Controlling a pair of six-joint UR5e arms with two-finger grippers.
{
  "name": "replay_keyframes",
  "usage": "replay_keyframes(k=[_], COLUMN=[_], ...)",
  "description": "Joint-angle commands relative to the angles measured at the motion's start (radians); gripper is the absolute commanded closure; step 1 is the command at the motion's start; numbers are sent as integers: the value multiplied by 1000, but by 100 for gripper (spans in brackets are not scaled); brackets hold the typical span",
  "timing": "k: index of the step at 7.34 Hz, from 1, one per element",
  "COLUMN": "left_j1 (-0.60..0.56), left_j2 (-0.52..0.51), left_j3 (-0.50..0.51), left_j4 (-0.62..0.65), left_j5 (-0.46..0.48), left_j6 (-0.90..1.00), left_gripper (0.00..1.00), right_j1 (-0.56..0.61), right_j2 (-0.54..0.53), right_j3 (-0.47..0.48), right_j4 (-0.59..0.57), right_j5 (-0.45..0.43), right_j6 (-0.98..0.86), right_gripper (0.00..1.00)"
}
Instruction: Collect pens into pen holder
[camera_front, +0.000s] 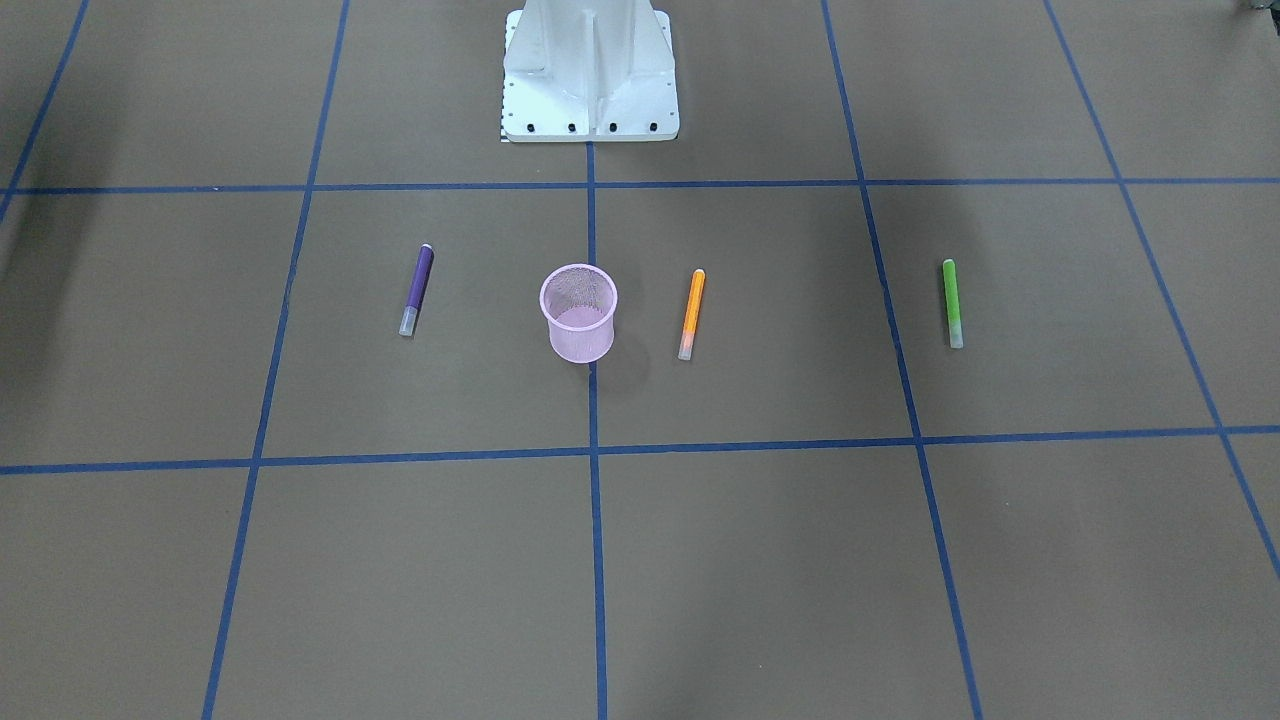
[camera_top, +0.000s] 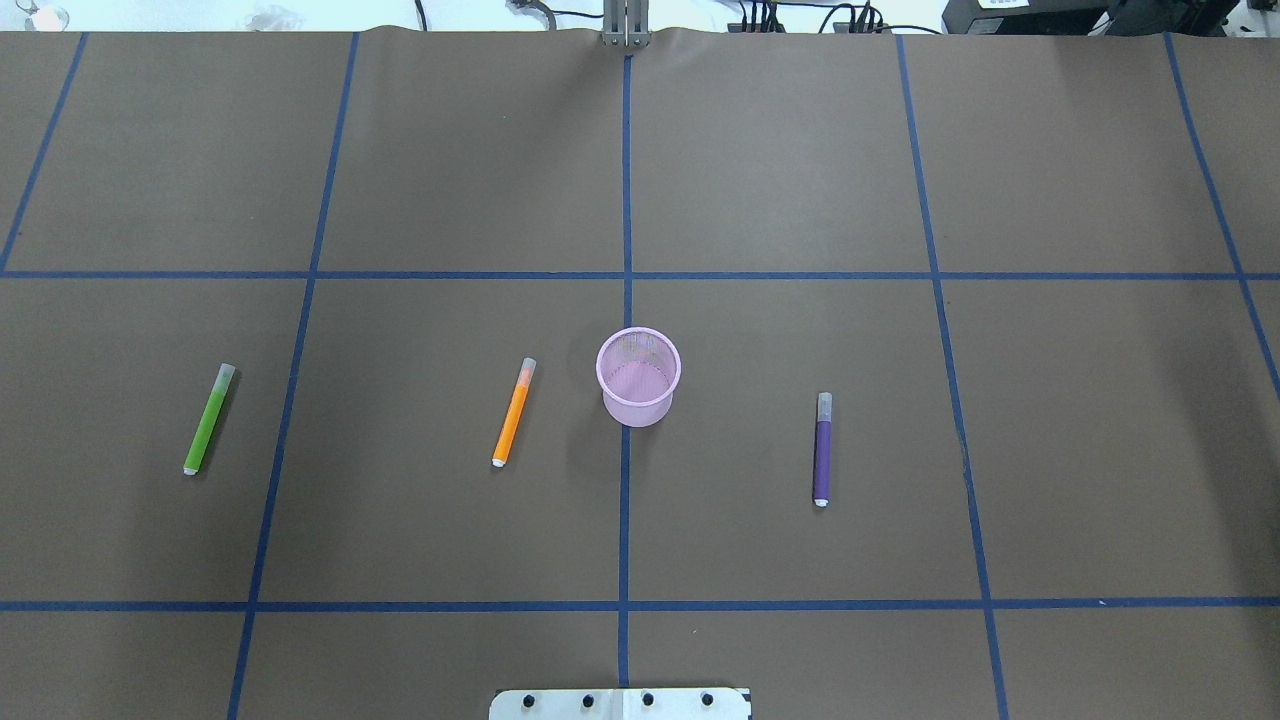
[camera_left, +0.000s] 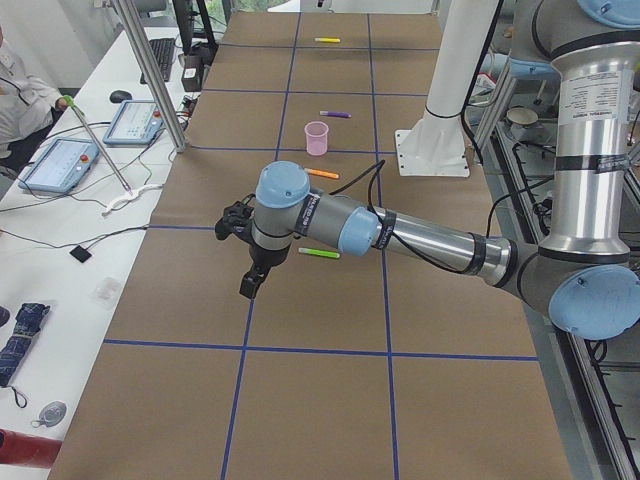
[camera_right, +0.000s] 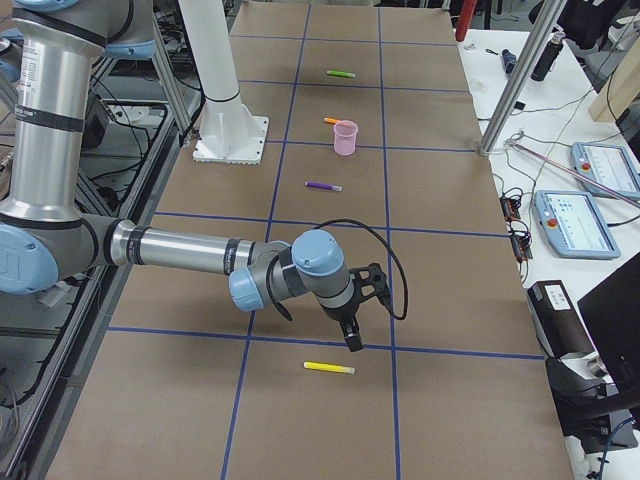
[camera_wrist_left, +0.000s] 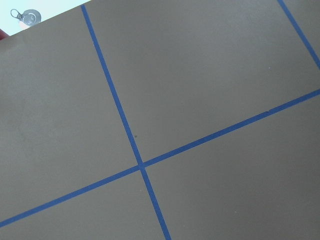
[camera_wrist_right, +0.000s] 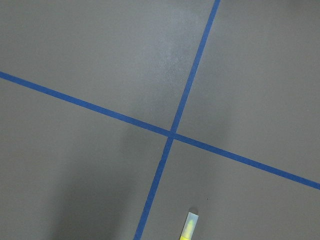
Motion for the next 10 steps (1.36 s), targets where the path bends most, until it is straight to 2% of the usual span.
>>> replay_keyframes(k=[1,3,4,7,9,10], left_j1=[0,0,0,0,0,0], left_j2=[-1,-1,-1,8,7,8], left_j3=[-4,-7,-7,-7,-8,-7], left_j4=[-16,-17,-17,-51,-53,-53], left_j5=[0,0,0,0,0,0], left_j6=[0,0,0,-3,-15,-15], left_gripper=[0,0,0,0,0,0], right_j1=[-20,-105,-132,-173,-239,-249], right_j2=[13,30,49,52,52,52], right_j3=[-179,-306,-359,-394,-398,-401], right_j4=[236,416,470,486,486,486], right_j5=[-5,-76,-82,-98,-161,-160], right_j6=[195,352,406,458,492,500], right_gripper=[2,4,4,11,18,24])
